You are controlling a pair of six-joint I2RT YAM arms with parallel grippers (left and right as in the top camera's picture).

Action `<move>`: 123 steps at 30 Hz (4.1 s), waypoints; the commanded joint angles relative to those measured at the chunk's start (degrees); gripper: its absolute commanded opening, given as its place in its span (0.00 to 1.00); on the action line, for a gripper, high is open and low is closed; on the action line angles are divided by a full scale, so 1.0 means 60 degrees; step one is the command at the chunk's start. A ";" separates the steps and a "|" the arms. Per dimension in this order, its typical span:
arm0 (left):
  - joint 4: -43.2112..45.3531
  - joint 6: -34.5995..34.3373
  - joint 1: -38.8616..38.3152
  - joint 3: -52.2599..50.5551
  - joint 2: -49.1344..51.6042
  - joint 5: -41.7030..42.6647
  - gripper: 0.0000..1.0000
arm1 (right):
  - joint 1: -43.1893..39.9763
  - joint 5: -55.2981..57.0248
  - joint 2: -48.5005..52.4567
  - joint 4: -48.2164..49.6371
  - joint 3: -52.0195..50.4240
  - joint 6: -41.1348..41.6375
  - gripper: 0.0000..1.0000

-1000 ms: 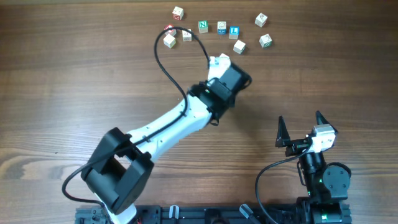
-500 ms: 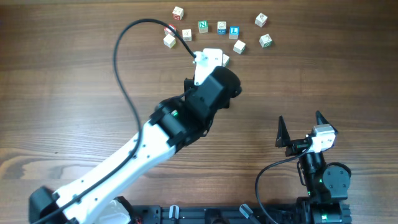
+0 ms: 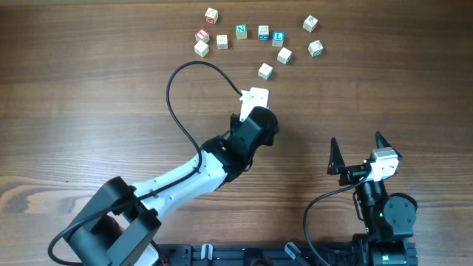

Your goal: Form a tower

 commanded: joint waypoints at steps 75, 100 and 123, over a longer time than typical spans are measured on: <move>-0.4135 0.1548 0.2353 0.0481 -0.3173 -0.1107 1.00 | -0.0040 -1.0673 0.0011 0.4164 0.0036 0.0878 1.00; -0.4594 0.1548 0.2353 0.0481 -0.3166 -0.0415 1.00 | -0.0040 -1.3719 1.0881 0.6382 0.6688 0.9741 1.00; -0.4594 0.1548 0.2353 0.0481 -0.3166 -0.0419 1.00 | -0.1421 -0.8524 1.7333 0.5191 1.0459 0.6328 0.99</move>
